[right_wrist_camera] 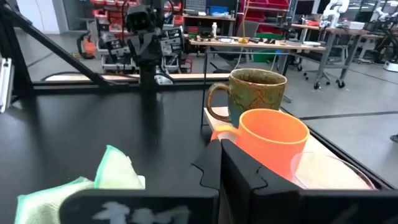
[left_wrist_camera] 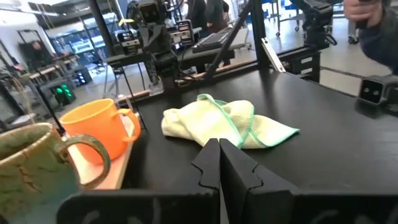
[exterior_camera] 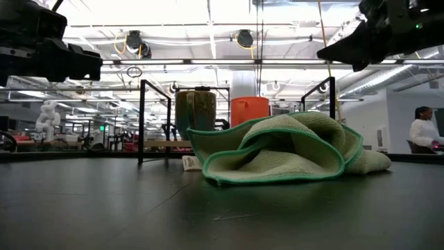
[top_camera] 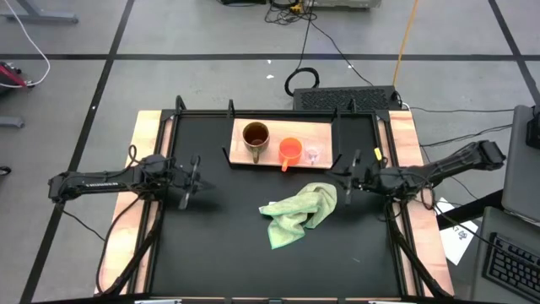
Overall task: Stack small to large cups/mugs on shelf
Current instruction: Return to Home Position
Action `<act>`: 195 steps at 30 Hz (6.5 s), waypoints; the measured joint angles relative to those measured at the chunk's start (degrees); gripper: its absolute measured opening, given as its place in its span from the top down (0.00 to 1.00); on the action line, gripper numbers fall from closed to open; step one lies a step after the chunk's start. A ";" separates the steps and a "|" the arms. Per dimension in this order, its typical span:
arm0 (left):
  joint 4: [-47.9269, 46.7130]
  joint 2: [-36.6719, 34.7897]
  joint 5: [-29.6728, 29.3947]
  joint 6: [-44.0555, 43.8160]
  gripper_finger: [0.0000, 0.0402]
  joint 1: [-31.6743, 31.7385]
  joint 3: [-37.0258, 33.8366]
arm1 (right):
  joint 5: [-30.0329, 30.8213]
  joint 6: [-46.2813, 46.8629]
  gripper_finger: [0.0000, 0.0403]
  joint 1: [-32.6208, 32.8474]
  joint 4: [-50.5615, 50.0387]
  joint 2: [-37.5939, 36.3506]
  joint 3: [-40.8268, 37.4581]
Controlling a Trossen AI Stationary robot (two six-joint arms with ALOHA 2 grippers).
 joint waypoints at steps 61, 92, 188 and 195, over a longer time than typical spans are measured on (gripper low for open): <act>-1.83 0.00 2.10 -8.38 0.95 8.11 0.00 | -13.01 -8.32 1.00 -2.88 -1.15 -23.90 -12.83; -1.79 0.07 2.04 -8.34 0.95 8.11 0.00 | -12.99 -4.31 1.00 -2.86 -1.14 -23.90 -12.85; -1.79 0.07 2.01 -8.31 0.95 8.11 0.00 | -12.97 -4.30 1.00 -2.83 -1.15 -23.90 -12.86; -1.79 0.07 2.00 -8.30 0.95 8.11 0.00 | -12.96 -4.29 1.00 -2.85 -1.15 -23.90 -12.85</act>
